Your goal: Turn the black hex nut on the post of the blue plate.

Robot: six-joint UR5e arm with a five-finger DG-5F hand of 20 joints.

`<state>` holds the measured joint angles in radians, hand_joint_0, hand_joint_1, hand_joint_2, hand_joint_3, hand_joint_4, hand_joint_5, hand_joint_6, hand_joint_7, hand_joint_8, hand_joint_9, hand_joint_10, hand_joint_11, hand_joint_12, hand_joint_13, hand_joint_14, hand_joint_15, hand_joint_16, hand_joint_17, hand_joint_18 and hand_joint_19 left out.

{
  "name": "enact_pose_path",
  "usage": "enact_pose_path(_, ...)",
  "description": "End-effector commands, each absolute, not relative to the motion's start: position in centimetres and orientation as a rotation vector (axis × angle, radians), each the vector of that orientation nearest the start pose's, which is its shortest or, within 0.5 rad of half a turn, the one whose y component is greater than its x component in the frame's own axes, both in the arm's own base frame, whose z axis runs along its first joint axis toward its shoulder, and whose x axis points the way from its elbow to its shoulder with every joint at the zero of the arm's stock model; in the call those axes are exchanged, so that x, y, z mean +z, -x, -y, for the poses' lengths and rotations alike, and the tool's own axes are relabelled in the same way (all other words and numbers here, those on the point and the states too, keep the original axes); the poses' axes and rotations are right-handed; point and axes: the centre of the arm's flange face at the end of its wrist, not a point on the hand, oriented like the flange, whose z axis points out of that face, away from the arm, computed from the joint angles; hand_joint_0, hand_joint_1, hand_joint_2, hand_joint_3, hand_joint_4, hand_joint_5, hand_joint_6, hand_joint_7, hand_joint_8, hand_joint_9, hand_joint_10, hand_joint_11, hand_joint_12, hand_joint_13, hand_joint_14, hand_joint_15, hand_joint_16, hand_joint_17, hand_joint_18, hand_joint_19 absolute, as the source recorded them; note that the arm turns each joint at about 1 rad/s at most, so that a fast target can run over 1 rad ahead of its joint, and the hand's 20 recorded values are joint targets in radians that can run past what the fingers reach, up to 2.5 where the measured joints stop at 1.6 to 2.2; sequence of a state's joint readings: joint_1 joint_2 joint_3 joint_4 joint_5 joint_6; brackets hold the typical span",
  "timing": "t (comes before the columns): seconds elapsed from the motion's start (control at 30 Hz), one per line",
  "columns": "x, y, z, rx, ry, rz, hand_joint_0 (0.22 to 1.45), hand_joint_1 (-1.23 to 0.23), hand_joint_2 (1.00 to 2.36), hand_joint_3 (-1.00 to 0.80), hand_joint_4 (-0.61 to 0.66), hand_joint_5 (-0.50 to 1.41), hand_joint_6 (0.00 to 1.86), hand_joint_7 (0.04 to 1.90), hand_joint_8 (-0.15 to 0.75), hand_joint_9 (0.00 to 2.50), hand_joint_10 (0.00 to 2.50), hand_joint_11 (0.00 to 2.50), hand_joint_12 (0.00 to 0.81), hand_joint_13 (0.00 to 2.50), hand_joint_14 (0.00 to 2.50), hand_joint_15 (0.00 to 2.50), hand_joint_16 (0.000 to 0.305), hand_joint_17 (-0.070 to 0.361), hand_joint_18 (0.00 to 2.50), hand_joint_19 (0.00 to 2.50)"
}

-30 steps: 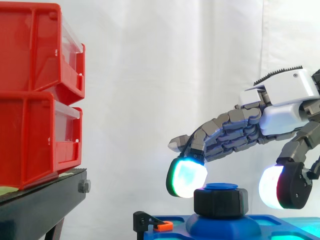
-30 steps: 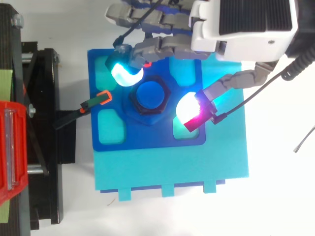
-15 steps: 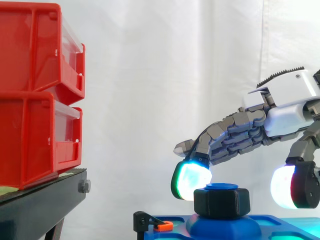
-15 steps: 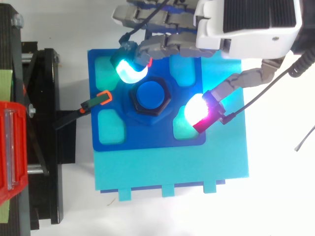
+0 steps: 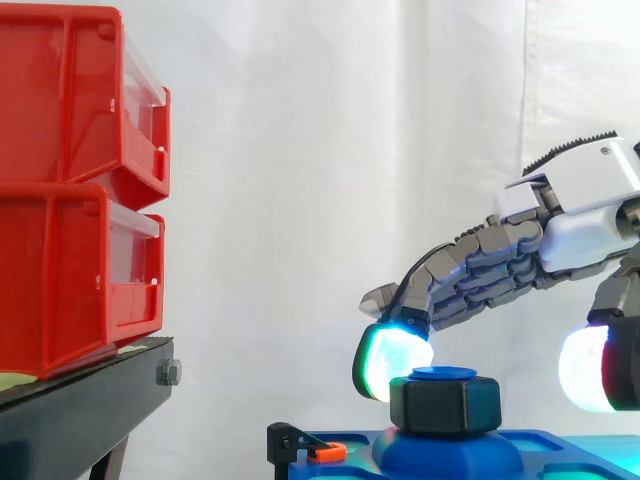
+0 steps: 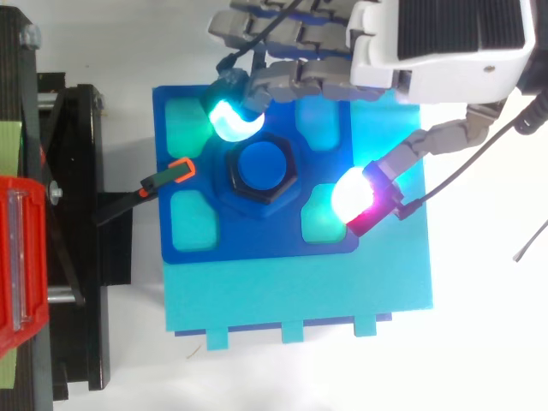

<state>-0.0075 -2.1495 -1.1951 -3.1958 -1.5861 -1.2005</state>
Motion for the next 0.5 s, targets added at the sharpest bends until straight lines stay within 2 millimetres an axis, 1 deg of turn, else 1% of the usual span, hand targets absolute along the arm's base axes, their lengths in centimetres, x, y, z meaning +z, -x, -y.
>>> enact_pose_path(0.0, 32.1, -68.4, 13.7, 0.265, -0.33, -1.81, 0.36, -0.79, 1.0, -0.5, 0.18, -0.27, 0.5, 0.73, 0.175, 0.0, 0.0, 0.0, 0.342, 0.0, 0.0, 0.0, 0.049, 0.11, 0.0, 0.0)
enact_pose_path(0.47, 33.4, -67.7, 13.7, 0.236, -0.305, -1.825, 0.36, -0.78, 1.0, -0.5, 0.18, -0.27, 0.5, 0.73, 0.177, 0.0, 0.0, 0.0, 0.339, 0.0, 0.0, 0.0, 0.048, 0.109, 0.0, 0.01)
